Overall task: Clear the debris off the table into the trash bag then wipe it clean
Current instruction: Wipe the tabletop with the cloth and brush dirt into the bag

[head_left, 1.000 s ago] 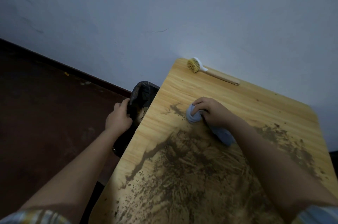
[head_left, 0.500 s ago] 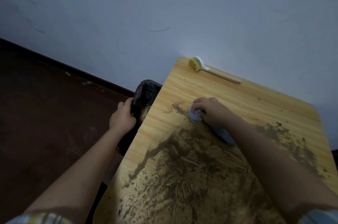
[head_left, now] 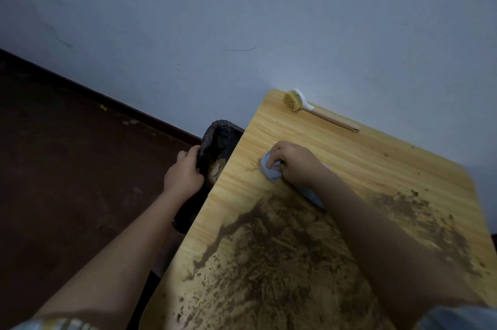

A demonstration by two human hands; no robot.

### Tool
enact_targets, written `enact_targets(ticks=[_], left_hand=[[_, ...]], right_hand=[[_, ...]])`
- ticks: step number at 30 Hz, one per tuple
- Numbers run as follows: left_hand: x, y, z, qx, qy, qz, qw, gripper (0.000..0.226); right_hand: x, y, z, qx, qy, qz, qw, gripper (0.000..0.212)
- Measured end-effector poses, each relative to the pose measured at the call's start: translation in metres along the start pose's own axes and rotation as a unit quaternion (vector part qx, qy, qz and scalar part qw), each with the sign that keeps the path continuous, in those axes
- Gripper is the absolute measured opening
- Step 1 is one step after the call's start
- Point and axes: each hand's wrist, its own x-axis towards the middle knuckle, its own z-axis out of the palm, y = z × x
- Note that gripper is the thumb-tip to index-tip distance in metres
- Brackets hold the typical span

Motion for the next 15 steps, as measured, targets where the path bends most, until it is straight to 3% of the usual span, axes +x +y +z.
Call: enact_targets(ticks=[6,10,15], left_hand=[[-0.001,0.0,-0.006,-0.005,-0.006,-0.001,1.0,0.062],[-0.002,-0.004,-0.008,-0.004,-0.004,-0.004,1.0,0.06],[-0.002,-0.003,-0.008,-0.007,-0.004,-0.004,1.0,0.06]], right_hand=[[0.02,-0.021,-0.004,0.006,0.007,-0.027,1.0,0.033],[0.014,-0.006,-0.019,0.013,0.045,0.003,0.999,0.032],[0.001,0.007,-0.011,-0.035,-0.037,0.045,0.998,0.035]])
